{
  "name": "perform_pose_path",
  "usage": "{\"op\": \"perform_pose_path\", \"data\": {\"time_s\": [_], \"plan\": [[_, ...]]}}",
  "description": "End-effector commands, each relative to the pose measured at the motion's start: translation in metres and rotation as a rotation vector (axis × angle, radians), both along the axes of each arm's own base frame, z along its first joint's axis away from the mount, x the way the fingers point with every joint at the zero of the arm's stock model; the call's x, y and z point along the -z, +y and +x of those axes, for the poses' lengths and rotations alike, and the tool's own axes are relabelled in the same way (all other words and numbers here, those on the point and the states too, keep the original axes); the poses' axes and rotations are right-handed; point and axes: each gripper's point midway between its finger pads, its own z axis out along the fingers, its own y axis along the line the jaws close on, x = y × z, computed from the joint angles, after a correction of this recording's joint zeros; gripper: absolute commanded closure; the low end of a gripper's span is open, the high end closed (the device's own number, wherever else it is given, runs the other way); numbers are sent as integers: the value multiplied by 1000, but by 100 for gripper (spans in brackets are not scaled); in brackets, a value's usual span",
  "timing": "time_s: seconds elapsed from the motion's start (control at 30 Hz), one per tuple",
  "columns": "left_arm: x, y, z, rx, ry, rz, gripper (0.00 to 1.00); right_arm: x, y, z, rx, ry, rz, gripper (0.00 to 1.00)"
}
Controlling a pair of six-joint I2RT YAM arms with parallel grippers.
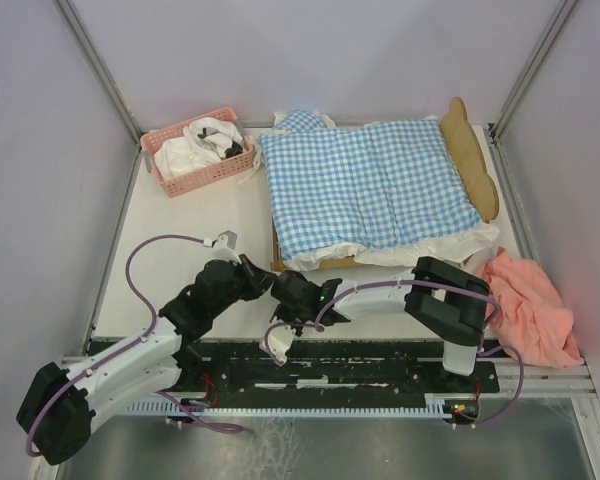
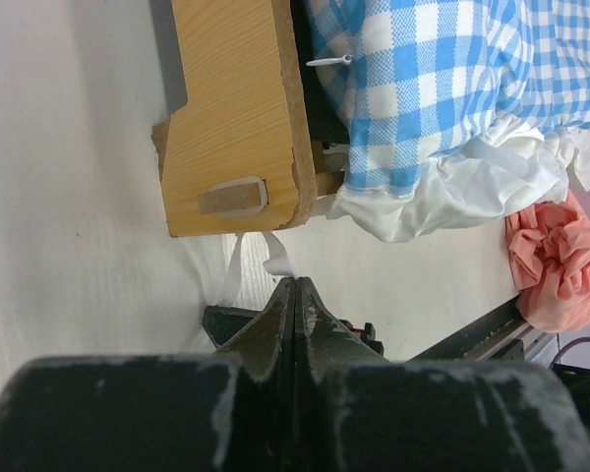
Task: Set up the pet bed
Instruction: Tie the ropes to the bed frame.
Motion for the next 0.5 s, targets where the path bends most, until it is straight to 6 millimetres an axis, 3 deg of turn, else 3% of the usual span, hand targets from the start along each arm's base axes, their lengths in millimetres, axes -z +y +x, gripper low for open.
{"op": "perform_pose_path", "data": {"time_s": [0.0,0.13,0.23,0.47], "plan": [[-18,2,10,-26,-58,-16,97,-19,4,-4,218,176,212,98],[-15,2,9,-24,-52,-16,97,-30,1,2,367,271,367,98],[-13,3,8,-24,-47,-15,97,-45,-4,18,560,335,487,98],[-8,7,8,-33,-42,1,97,-51,-19,26,785,467,691,98]]}}
